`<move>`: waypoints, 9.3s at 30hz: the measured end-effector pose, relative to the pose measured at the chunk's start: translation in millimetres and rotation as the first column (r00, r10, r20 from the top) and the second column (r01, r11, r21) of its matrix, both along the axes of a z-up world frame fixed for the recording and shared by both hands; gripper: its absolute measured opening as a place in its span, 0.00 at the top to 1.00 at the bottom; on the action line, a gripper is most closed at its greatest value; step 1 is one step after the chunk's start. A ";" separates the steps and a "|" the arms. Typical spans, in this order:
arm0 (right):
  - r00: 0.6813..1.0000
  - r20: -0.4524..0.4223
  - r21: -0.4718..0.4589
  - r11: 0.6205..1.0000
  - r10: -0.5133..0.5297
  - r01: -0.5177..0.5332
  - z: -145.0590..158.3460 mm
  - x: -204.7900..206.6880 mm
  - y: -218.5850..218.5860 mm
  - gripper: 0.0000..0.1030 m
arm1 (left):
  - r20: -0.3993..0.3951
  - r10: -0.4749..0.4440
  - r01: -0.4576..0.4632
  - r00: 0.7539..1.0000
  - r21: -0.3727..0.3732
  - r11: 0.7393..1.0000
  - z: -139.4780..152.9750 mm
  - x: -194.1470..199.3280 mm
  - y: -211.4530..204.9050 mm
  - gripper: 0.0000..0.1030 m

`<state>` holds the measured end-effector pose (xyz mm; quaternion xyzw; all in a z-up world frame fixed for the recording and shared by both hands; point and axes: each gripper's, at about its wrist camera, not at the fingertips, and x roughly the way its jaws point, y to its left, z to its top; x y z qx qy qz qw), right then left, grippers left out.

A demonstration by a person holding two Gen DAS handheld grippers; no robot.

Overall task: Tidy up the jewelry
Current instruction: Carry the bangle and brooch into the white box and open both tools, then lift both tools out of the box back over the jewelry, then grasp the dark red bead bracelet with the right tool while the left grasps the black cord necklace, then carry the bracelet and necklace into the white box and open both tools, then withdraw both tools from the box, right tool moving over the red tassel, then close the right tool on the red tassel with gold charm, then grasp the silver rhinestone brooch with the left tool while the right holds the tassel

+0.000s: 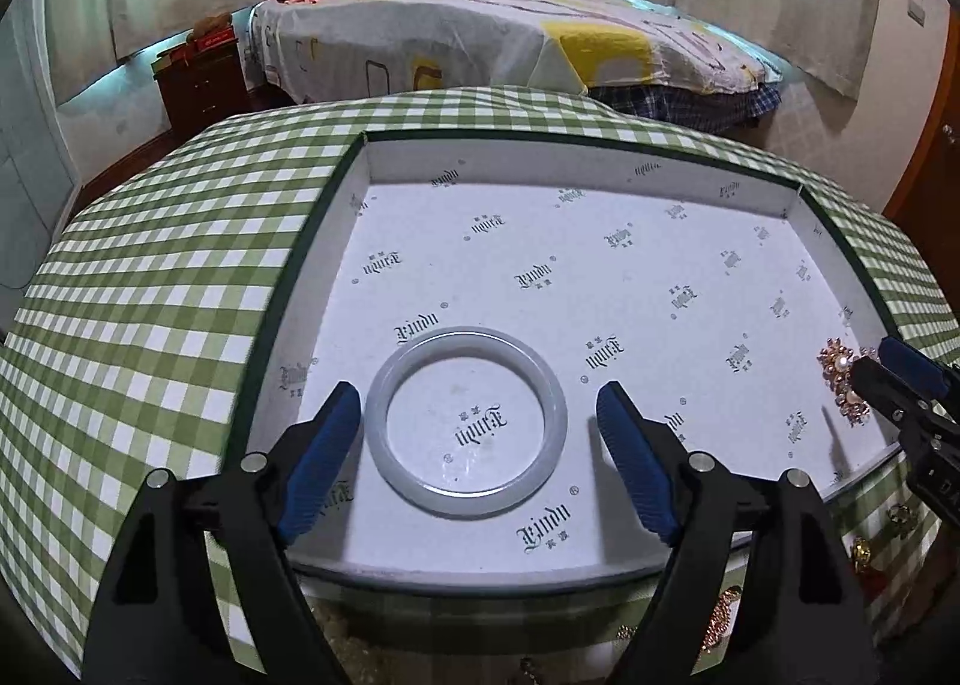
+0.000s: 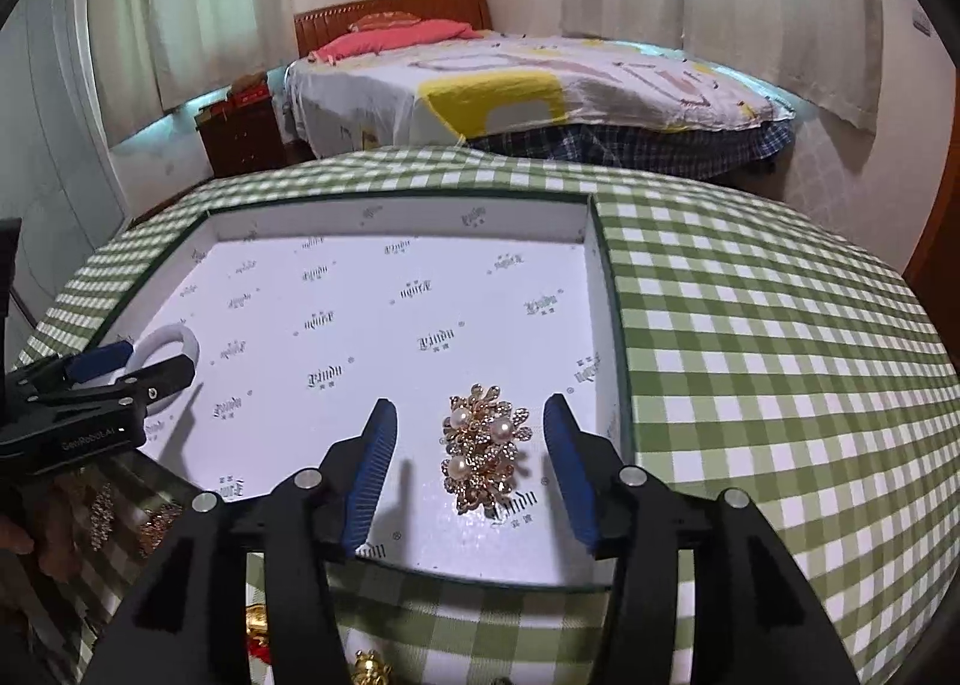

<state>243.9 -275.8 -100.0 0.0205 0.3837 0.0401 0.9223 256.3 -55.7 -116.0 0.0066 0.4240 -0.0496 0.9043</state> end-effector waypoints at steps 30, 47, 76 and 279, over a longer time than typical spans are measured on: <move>0.987 0.155 0.028 0.999 0.028 -0.033 10.0 -142.5 52.5 0.40 | 0.214 0.104 -0.112 0.971 0.029 0.993 35.2 -188.9 40.0 0.17; 0.999 -0.013 0.009 0.999 0.038 -0.038 -27.6 -138.7 69.1 0.31 | 0.186 0.148 -0.151 0.971 0.000 0.989 25.4 -203.4 49.8 0.17; 0.999 0.049 0.058 0.998 0.009 -0.012 -12.4 -161.5 24.1 0.83 | 0.049 0.012 -0.013 0.999 0.026 1.000 -1.3 -216.3 -21.0 0.35; 0.998 -0.044 0.091 0.995 0.040 -0.036 -22.2 -114.3 19.7 0.79 | 0.130 0.007 -0.001 0.991 -0.044 0.999 10.8 -139.6 7.8 0.36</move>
